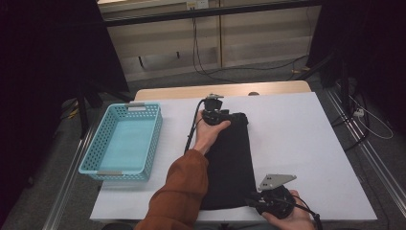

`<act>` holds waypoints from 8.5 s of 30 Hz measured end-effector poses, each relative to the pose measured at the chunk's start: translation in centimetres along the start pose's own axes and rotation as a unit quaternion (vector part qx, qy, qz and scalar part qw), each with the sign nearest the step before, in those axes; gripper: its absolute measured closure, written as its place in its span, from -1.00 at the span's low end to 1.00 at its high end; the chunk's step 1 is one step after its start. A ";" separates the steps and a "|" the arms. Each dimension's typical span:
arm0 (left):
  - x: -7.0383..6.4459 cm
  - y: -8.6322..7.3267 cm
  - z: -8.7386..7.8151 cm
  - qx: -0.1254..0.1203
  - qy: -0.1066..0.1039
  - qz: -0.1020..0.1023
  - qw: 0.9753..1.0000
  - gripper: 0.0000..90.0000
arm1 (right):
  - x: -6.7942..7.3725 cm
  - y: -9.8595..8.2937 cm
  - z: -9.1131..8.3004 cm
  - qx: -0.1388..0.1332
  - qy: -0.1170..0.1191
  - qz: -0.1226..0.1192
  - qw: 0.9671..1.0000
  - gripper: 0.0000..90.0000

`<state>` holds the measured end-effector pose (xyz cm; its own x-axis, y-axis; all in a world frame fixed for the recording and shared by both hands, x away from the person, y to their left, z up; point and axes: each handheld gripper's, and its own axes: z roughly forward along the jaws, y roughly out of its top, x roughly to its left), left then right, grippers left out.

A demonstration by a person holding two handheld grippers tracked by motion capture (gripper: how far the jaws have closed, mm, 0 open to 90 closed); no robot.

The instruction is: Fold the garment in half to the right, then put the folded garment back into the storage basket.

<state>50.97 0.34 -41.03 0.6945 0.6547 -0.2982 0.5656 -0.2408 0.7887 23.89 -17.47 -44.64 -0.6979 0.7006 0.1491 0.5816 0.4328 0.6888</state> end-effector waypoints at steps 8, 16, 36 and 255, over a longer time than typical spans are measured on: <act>1.3 -0.5 -3.1 -0.024 0.040 0.013 0.999 -0.41 | -0.6 1.0 -0.7 -0.043 -0.019 -0.003 0.999 0.21; 3.1 -1.9 -5.7 -0.038 0.067 0.017 0.997 -0.69 | -2.6 3.2 -0.6 -0.080 -0.046 -0.010 0.996 0.26; 3.7 -6.3 -10.4 -0.031 0.066 0.070 0.995 -0.79 | -12.8 12.1 4.9 -0.098 -0.152 0.029 0.983 0.25; 8.9 -4.6 -2.1 0.042 0.066 -0.001 0.997 0.04 | 1.3 4.8 5.2 0.014 0.090 -0.218 0.972 0.79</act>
<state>53.64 8.81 -46.22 0.6322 0.7423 -0.2220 0.6056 -0.2947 0.7392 27.98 -11.55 -44.88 -0.9408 0.3376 -0.0292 0.2236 0.6833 0.6951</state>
